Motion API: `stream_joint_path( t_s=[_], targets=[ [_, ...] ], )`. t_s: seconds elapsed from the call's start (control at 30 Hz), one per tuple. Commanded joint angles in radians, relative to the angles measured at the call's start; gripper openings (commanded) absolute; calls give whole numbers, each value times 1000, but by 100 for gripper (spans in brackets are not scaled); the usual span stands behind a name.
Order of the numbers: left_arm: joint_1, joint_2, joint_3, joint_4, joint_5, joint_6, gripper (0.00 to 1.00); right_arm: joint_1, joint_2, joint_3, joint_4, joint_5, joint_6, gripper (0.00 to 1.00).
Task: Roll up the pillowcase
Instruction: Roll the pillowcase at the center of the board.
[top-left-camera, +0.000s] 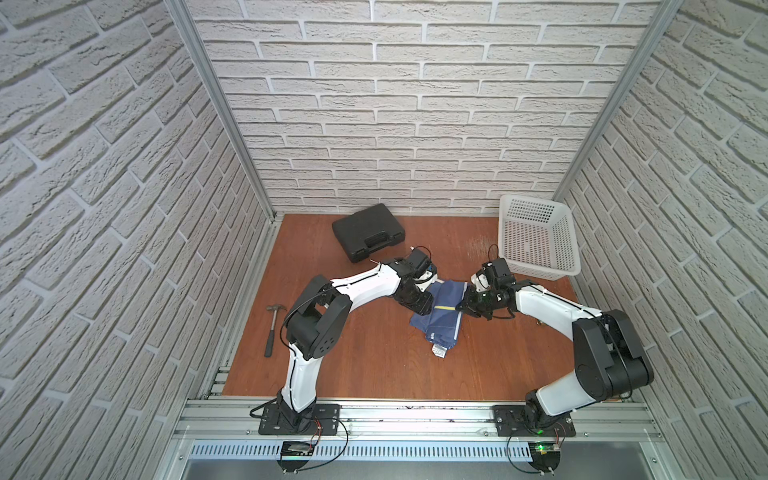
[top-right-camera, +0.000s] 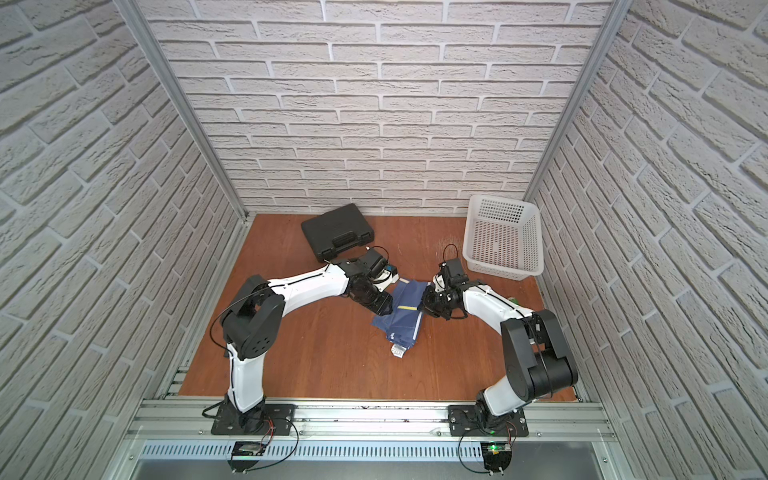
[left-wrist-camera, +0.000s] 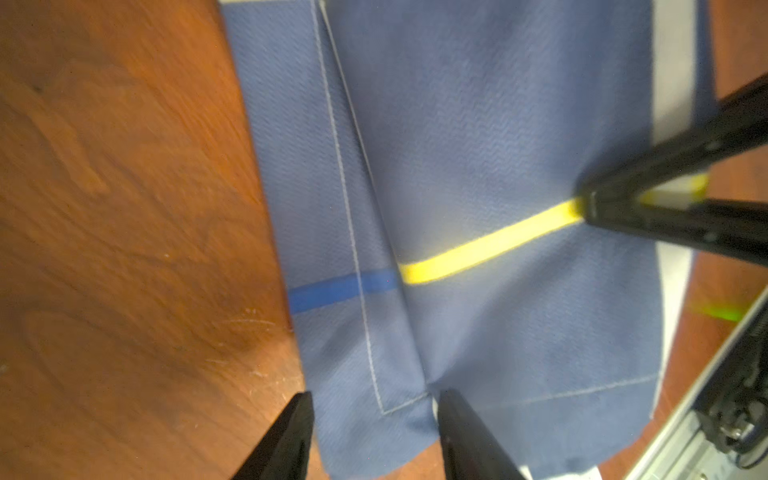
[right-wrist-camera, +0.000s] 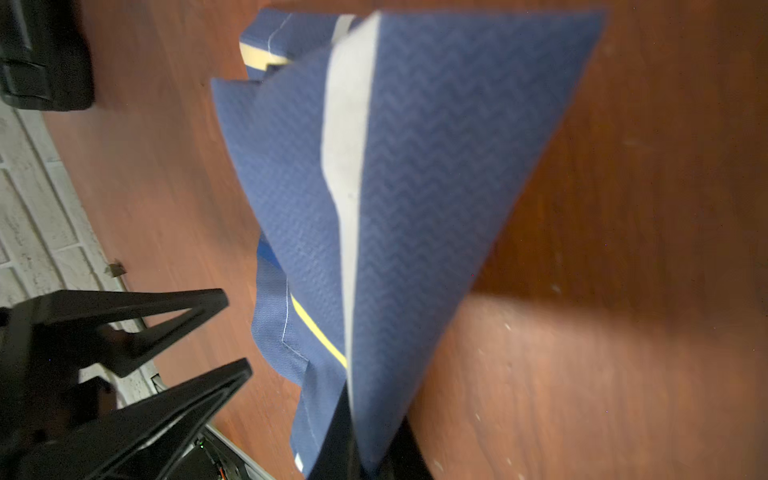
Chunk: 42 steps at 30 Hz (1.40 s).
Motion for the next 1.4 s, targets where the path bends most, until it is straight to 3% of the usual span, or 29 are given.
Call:
stream_joint_path(
  t_s=[0.0, 0.3, 0.8, 1.37],
  targets=[
    [8, -6, 0, 31, 48, -26, 53, -9, -63, 46, -287, 160, -2, 10],
    [9, 46, 9, 78, 79, -24, 51, 31, -27, 165, -434, 289, 225, 22],
    [1, 97, -67, 182, 131, -44, 44, 63, 68, 280, -378, 197, 514, 13],
    [0, 91, -125, 259, 174, -85, 37, 103, 185, 420, -315, 143, 629, 22]
  ],
)
